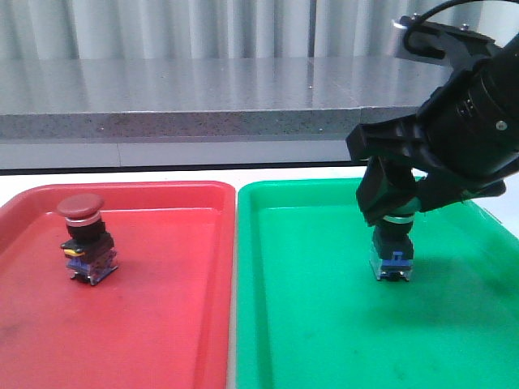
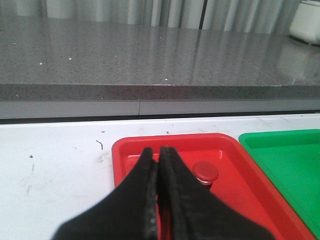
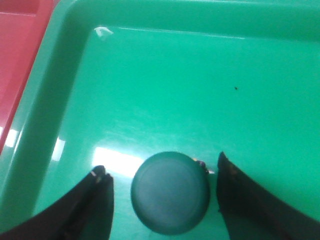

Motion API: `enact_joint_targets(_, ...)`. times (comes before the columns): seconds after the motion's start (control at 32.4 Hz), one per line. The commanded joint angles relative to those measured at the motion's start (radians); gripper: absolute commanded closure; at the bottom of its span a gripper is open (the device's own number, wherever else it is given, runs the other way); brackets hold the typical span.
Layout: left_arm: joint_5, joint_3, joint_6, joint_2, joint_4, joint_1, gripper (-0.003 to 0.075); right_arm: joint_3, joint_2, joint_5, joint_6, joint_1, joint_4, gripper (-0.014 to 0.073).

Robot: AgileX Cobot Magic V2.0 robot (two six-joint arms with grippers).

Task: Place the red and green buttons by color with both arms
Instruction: 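Set the green button down in the green tray and open the right gripper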

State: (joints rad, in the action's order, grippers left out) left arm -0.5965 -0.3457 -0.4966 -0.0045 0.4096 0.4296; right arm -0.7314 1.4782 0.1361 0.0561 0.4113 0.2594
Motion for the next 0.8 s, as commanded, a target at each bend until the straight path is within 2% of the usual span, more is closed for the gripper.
enact_joint_targets(0.0,0.076,-0.026,-0.008,0.007,0.015,0.006,0.074,-0.052,-0.094,-0.018,-0.013,-0.001,0.007,0.0104)
enact_joint_targets(0.09,0.076,-0.026,-0.008,0.007,0.015,0.006,0.074,-0.122,-0.173,0.053,-0.013,-0.033,0.006,0.0181)
enact_joint_targets(0.18,0.076,-0.026,-0.008,0.007,0.015,0.006,0.074,-0.203,-0.242,0.136,-0.014,-0.101,-0.032,0.0393)
enact_joint_targets(0.28,0.076,-0.026,-0.008,0.007,0.015,0.006,0.074,-0.242,-0.31,0.181,-0.014,-0.175,-0.126,0.0613)
enact_joint_targets(0.34,0.076,-0.026,-0.008,0.007,0.015,0.006,0.074,-0.235,-0.365,0.205,-0.014,-0.214,-0.18,0.0708)
enact_joint_targets(0.49,0.076,-0.026,-0.008,0.007,0.015,0.006,0.074,-0.114,-0.547,0.194,-0.014,-0.238,-0.276,0.0702)
enact_joint_targets(0.65,0.076,-0.026,-0.008,0.007,0.015,0.006,0.074,0.149,-0.798,0.075,-0.014,-0.238,-0.277,0.0702)
enact_joint_targets(0.77,0.076,-0.026,-0.008,0.007,0.015,0.006,0.074,0.32,-1.034,0.062,-0.014,-0.238,-0.277,0.0702)
